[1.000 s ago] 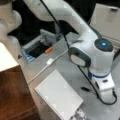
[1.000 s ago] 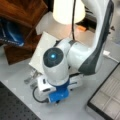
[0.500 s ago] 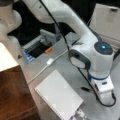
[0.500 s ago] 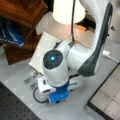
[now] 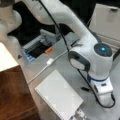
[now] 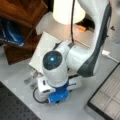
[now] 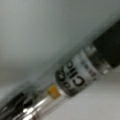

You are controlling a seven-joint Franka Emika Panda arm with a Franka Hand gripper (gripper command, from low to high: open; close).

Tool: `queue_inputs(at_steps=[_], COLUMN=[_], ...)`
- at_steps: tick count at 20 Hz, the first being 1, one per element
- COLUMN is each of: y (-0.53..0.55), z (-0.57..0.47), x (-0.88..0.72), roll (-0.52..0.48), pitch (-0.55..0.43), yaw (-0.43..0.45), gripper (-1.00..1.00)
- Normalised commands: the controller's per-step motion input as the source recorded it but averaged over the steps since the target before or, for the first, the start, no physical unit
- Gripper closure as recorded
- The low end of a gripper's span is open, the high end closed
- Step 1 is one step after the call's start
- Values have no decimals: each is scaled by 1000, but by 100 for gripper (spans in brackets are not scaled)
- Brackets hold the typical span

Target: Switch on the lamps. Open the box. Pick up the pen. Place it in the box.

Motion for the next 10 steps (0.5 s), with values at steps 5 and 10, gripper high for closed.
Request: queue_inputs(at_steps=[5, 10], y=[32, 57], z=[-38, -27], x=[3, -59], roll=[-26, -44], pitch=[2, 0], yaw=[20, 12], gripper=[100, 100])
